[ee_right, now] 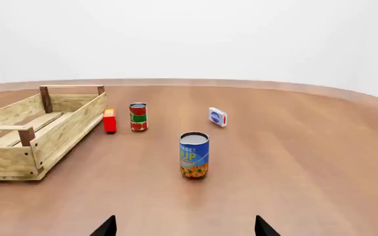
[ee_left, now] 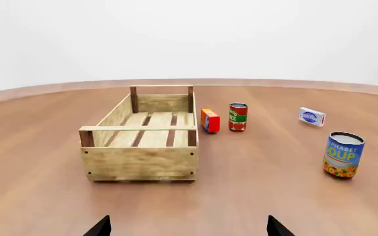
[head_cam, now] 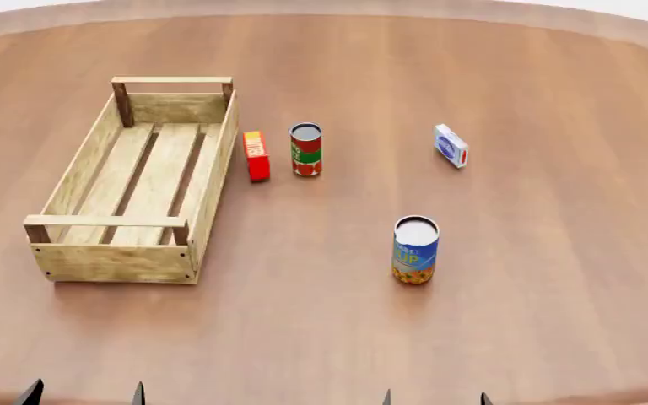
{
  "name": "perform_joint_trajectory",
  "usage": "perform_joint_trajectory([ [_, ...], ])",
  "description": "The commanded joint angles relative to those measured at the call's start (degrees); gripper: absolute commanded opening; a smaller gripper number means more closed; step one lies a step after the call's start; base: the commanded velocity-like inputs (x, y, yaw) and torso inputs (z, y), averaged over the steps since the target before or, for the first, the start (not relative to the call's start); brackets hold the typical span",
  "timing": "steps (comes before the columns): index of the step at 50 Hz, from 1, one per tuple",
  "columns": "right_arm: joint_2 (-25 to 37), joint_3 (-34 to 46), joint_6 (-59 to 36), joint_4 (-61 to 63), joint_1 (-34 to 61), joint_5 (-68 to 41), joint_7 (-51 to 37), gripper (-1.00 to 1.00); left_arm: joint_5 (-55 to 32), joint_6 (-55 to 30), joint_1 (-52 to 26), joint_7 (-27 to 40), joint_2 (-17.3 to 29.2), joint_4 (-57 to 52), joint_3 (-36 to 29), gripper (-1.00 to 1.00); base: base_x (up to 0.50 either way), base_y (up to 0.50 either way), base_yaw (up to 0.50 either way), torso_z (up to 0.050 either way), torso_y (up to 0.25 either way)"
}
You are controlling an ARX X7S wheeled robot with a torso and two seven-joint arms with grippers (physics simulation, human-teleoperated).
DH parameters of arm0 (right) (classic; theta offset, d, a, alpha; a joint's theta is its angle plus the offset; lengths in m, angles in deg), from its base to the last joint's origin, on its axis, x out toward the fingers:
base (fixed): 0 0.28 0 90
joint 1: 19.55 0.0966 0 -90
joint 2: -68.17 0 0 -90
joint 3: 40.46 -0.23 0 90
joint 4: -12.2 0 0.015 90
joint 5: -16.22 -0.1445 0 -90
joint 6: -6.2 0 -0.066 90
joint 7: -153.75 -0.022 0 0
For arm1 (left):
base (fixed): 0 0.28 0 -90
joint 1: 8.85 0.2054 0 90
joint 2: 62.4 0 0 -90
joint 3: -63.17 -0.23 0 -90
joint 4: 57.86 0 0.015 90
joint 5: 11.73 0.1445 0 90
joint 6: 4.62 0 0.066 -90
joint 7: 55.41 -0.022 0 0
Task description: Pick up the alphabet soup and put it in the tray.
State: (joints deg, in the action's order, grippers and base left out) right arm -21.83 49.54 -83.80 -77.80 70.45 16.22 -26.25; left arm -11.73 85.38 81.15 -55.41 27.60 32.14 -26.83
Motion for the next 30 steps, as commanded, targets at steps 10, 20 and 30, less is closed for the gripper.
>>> perform_joint_trajectory([
  [10, 2.7, 3.2, 2.2, -0.2, 0.1, -0.9, -3.3, 1.0, -0.9, 0.3, -0.6, 3.2, 2.6, 1.3, -3.2, 1.0, 0.08, 0.15, 0.0, 0.0, 0.0],
  [20, 3.7, 4.5, 3.0, -0.2, 0.0, -1.9, -4.1, 1.0, -1.3, 0.7, -0.4, 4.2, 3.7, 1.0, -4.8, 1.0, 0.29, 0.41, 0.0, 0.0, 0.0],
  [30, 4.5, 5.3, 3.1, -0.1, 0.0, -2.7, -4.8, 1.0, -1.3, 0.9, -0.3, 5.2, 4.5, 0.8, -6.0, 1.0, 0.41, 0.41, 0.0, 0.0, 0.0],
])
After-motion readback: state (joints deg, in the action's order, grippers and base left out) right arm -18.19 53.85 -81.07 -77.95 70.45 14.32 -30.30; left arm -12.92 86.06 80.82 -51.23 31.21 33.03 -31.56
